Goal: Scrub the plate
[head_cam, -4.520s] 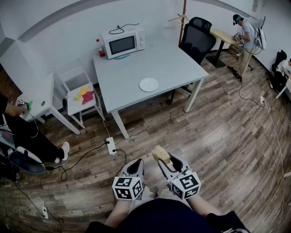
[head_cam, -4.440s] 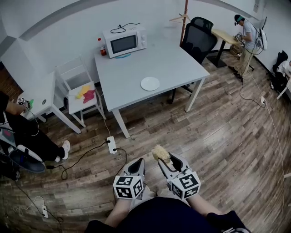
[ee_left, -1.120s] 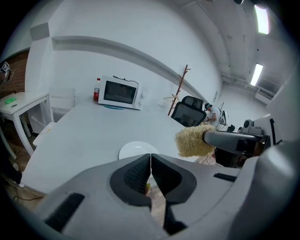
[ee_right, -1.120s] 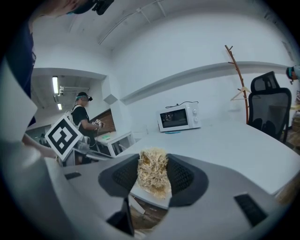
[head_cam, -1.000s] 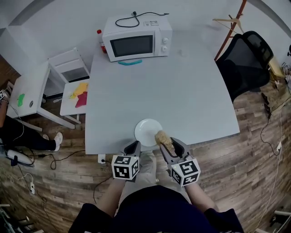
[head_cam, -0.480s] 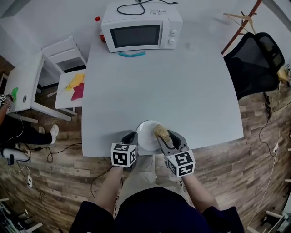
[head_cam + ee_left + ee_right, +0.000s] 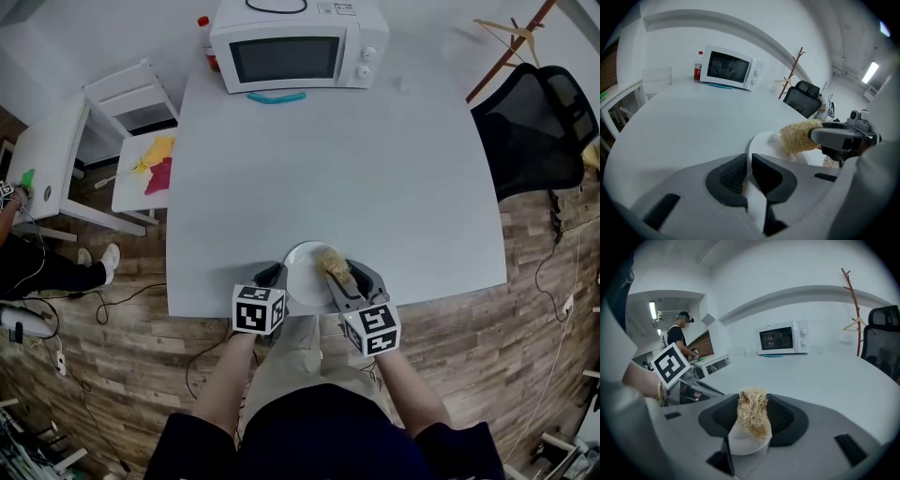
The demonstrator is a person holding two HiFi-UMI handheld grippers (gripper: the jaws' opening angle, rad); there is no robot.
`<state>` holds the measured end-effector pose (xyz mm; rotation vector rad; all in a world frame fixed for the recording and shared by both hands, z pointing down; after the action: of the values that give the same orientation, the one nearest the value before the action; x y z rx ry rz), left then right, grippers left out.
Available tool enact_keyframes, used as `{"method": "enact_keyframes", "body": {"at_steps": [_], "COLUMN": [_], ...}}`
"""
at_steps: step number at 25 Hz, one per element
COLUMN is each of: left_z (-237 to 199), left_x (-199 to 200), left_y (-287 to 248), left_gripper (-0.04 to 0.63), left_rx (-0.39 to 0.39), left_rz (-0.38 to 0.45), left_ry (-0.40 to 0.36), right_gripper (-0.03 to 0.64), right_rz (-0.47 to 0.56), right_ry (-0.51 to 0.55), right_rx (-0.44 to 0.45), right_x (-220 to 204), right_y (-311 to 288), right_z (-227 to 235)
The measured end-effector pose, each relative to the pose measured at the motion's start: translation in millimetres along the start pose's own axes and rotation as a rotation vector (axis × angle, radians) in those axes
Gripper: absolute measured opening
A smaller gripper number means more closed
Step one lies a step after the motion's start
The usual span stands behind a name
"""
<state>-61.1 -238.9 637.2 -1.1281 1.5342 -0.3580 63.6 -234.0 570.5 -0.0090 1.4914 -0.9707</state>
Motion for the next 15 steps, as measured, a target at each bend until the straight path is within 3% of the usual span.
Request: {"method": "enact_keyframes", "body": {"at_steps": [7, 15], "left_z": [4, 2], "left_x": [-2, 1], "left_y": [-2, -1], "left_gripper": [0.02, 0.02], "left_rx": [-0.008, 0.025], "left_rz": [-0.006, 0.013], "left_ry": [-0.016, -0.008], "right_gripper": [0.179, 0.179], "right_rz": [0.018, -0.002], "right_ry": [0.056, 0.1], "right_rx": [0.0, 0.115], "right_x": [14, 7], "right_y": [-19, -14], "right_z": [-2, -36]}}
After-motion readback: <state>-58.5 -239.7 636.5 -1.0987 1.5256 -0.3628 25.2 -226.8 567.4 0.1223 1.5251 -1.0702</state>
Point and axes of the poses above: the fingertips, and each gripper's own axes: y backward along the fingers, z to its right, x out of its top, the point moved 1 cm from there along y, backward along the fingers, and after that the axes turned 4 degrees about -z, right-handed, at the moved point
